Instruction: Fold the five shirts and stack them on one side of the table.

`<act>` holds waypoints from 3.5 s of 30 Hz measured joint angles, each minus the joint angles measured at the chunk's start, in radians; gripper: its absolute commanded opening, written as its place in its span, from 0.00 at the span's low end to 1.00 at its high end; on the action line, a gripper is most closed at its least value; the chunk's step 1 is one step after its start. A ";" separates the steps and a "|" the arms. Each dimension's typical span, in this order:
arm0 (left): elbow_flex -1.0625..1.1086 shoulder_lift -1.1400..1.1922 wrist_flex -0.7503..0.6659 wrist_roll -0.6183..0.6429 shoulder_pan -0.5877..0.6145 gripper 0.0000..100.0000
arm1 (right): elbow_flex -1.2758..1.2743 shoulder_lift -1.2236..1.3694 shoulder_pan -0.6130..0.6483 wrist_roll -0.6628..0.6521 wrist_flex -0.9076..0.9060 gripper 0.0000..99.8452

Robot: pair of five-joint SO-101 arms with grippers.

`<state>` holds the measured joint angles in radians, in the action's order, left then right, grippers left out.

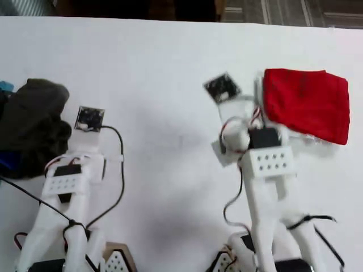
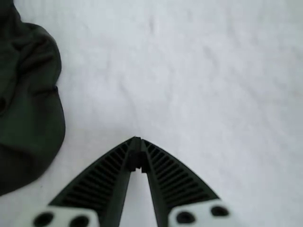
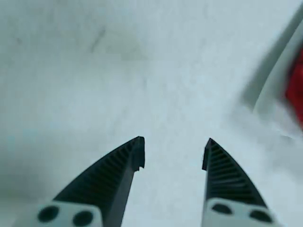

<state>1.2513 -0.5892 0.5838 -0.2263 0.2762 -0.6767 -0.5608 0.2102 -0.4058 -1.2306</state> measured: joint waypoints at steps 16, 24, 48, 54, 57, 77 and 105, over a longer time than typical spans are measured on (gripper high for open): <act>0.000 0.000 0.000 0.000 0.002 0.03 | -0.608 -0.129 0.002 0.163 0.624 0.20; -0.005 0.000 0.008 0.000 0.002 0.03 | -0.611 -0.114 0.000 0.180 0.675 0.20; -1.132 0.597 0.605 -0.089 0.595 0.21 | -0.614 -0.112 0.000 0.181 0.687 0.20; -1.244 0.733 0.643 -0.149 0.608 0.21 | -0.614 -0.112 0.000 0.181 0.687 0.20; -1.270 0.783 0.646 -0.164 0.608 0.21 | -0.615 -0.112 0.011 0.181 0.687 0.20; -1.528 0.936 0.847 -0.133 0.414 0.03 | -0.623 -0.112 0.037 0.181 0.703 0.20; -2.272 0.936 1.185 0.018 -0.514 0.03 | -0.623 -0.112 0.037 0.181 0.703 0.20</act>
<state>-1.0211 0.3468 1.7683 -0.2079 -0.2378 -1.2996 -0.6728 0.2470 -0.2248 -0.5278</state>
